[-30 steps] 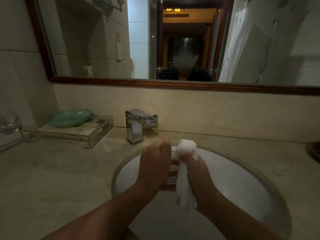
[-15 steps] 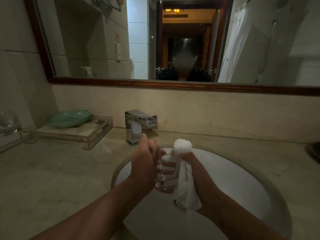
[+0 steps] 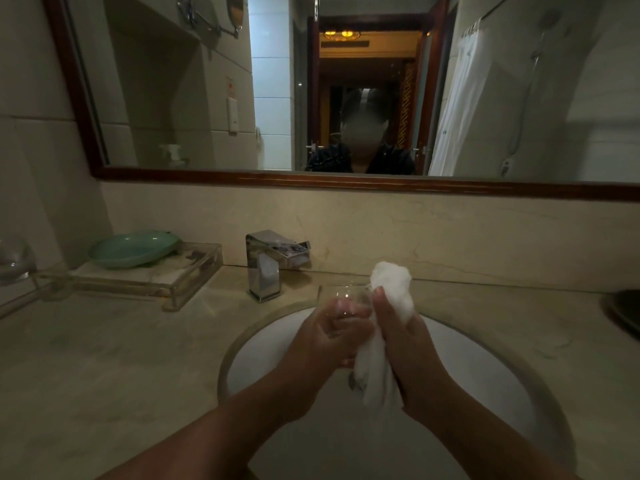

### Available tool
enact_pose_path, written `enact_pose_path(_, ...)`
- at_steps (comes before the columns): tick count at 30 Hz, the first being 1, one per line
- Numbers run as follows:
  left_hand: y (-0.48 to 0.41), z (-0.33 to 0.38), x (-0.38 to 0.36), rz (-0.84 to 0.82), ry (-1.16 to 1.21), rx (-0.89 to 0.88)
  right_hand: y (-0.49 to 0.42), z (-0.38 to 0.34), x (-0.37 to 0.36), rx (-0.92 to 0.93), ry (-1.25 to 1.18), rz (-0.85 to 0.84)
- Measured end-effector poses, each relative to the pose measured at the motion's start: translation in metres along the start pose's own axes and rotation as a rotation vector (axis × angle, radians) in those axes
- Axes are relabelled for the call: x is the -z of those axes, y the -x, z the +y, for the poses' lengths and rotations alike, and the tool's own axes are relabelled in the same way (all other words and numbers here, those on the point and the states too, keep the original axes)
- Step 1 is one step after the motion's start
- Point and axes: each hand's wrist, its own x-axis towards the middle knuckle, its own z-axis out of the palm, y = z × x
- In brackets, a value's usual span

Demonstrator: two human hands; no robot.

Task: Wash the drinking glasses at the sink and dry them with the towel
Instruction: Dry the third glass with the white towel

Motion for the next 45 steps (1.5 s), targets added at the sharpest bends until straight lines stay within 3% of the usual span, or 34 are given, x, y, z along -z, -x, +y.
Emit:
enact_pose_path(4,-0.004,-0.004,0.004,0.060,-0.018,-0.089,-0.004,-0.002,0.014,0.167,0.303,0.029)
enact_pose_path(7,-0.014,-0.013,0.022,0.108,-0.385,-0.192,-0.019,-0.004,0.037,-0.034,0.267,0.035)
enact_pose_path(10,-0.019,-0.028,0.041,0.121,-0.700,-0.240,-0.026,-0.010,0.057,-0.134,0.447,-0.026)
enact_pose_path(11,-0.020,-0.030,0.046,0.123,-0.735,-0.229,-0.025,-0.012,0.059,-0.058,0.515,-0.109)
enact_pose_path(15,-0.022,-0.028,0.052,0.041,-0.840,-0.256,-0.028,0.002,0.063,0.546,1.012,-0.371)
enact_pose_path(18,-0.020,-0.025,0.050,-0.062,-0.909,-0.232,-0.027,0.007,0.057,0.633,1.164,-0.357)
enact_pose_path(24,-0.020,-0.019,0.047,-0.180,-0.953,-0.217,-0.017,0.001,0.041,0.756,1.266,-0.193)
enact_pose_path(27,-0.017,-0.026,0.053,-0.183,-0.900,-0.150,-0.014,0.002,0.032,0.546,1.262,-0.319)
enact_pose_path(32,-0.019,-0.030,0.064,-0.079,-0.820,-0.008,-0.021,-0.005,0.061,0.216,0.776,-0.320)
enact_pose_path(34,-0.019,-0.029,0.064,-0.060,-0.721,0.064,-0.021,-0.004,0.066,0.169,0.899,-0.402)
enact_pose_path(37,-0.018,-0.028,0.063,-0.073,-0.696,0.158,-0.019,0.007,0.058,0.311,1.146,-0.501)
enact_pose_path(42,-0.013,-0.021,0.063,-0.191,-0.609,0.170,-0.025,0.003,0.050,0.668,1.156,-0.495)
enact_pose_path(45,-0.010,-0.016,0.057,-0.216,-0.610,0.088,-0.026,0.000,0.047,0.732,1.051,-0.462)
